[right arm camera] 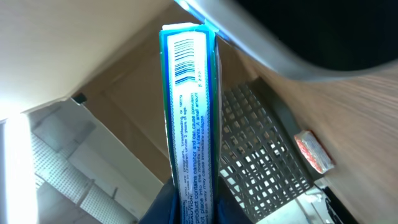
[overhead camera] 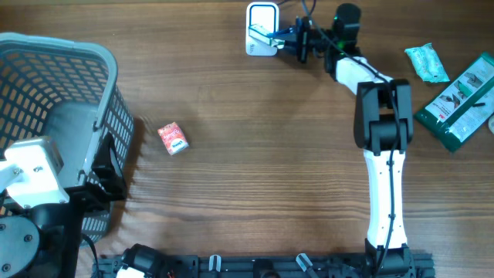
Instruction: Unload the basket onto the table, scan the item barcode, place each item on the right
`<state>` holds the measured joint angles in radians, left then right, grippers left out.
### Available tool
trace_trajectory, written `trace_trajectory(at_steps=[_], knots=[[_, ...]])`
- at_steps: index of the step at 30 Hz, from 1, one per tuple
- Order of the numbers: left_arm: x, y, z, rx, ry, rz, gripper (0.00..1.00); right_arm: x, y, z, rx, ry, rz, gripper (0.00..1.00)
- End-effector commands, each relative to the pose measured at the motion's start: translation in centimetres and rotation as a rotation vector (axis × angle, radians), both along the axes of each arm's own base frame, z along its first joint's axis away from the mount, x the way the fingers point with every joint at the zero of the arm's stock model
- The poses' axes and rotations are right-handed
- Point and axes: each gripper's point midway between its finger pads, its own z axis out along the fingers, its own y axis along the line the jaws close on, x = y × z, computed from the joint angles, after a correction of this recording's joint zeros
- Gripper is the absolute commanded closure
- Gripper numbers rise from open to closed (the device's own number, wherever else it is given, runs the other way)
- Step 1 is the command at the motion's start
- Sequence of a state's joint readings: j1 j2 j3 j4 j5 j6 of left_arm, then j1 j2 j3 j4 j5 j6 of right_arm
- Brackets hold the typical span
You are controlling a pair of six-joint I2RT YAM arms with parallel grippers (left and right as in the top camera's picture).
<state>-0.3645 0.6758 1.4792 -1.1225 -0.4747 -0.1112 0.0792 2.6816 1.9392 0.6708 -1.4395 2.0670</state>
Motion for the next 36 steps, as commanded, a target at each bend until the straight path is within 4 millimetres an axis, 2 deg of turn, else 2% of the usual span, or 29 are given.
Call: trace_trajectory(at_steps=[1,4,8,11,14,15,17,20,21,22,24,25,27,28,29,30,31,32,33,34,35,36], knots=[[-0.1,0.2,0.2,-0.010,-0.009,0.011,0.00,0.8,-1.6,0.7,0.008,-0.116,-0.030,0.96],[-0.1,0.2,0.2,-0.010,-0.009,0.011,0.00,1.2,-1.5,3.3,0.017,-0.258,-0.023,0.95],[-0.1,0.2,0.2,-0.010,-0.009,0.011,0.00,-0.2,-1.7,9.9,0.018,-0.545,0.051,0.95],[-0.1,0.2,0.2,-0.010,-0.009,0.011,0.00,-0.9,-3.9,15.5,0.005,-0.697,0.020,0.95],[-0.1,0.2,0.2,-0.010,-0.009,0.011,0.00,-1.3,-6.1,18.0,-0.017,-0.717,0.008,0.95],[-0.1,0.2,0.2,-0.010,-0.009,0.011,0.00,-1.8,-6.1,19.0,-0.020,-0.701,0.020,0.95],[-0.1,0.2,0.2,-0.010,-0.009,0.011,0.00,-4.2,-6.0,24.4,-0.030,-0.785,0.039,0.95],[-0.1,0.2,0.2,-0.010,-0.009,0.011,0.00,-9.3,-7.1,33.0,-0.060,-1.040,0.021,0.95],[-0.1,0.2,0.2,-0.010,-0.009,0.011,0.00,-10.7,-7.7,34.8,-0.078,-1.112,0.016,0.95],[-0.1,0.2,0.2,-0.010,-0.009,0.011,0.00,-12.1,-9.2,36.7,-0.113,-1.206,-0.012,0.95],[-0.1,0.2,0.2,-0.010,-0.009,0.011,0.00,-12.8,-12.1,38.3,-0.164,-1.269,-0.076,0.95],[-0.1,0.2,0.2,-0.010,-0.009,0.011,0.00,-12.7,-14.9,39.4,-0.204,-1.356,-0.155,0.95],[-0.1,0.2,0.2,-0.010,-0.009,0.011,0.00,-11.4,-21.1,40.1,-0.296,-1.446,-0.310,0.95],[-0.1,0.2,0.2,-0.010,-0.009,0.011,0.00,-10.3,-24.7,39.8,-0.350,-1.448,-0.390,0.95],[-0.1,0.2,0.2,-0.010,-0.009,0.011,0.00,-9.5,-27.1,39.4,-0.388,-1.448,-0.446,0.95],[-0.1,0.2,0.2,-0.010,-0.009,0.011,0.00,-8.3,-31.1,38.4,-0.453,-1.409,-0.553,0.95],[-0.1,0.2,0.2,-0.010,-0.009,0.011,0.00,-6.8,-36.4,36.1,-0.569,-1.318,-0.711,0.95],[-0.1,0.2,0.2,-0.010,-0.009,0.011,0.00,-5.4,-42.6,32.2,-0.773,-1.130,-0.904,0.95],[-0.1,0.2,0.2,-0.010,-0.009,0.011,0.00,-5.3,-47.6,27.9,-1.012,-0.926,-1.023,0.95],[-0.1,0.2,0.2,-0.010,-0.009,0.011,0.00,-6.0,-50.9,24.4,-1.230,-0.767,-1.060,0.95],[-0.1,0.2,0.2,-0.010,-0.009,0.011,0.00,-6.9,-52.9,22.1,-1.432,-0.666,-1.041,0.95],[-0.1,0.2,0.2,-0.010,-0.009,0.011,0.00,-7.6,-54.2,20.8,-1.577,-0.580,-1.027,0.95]])
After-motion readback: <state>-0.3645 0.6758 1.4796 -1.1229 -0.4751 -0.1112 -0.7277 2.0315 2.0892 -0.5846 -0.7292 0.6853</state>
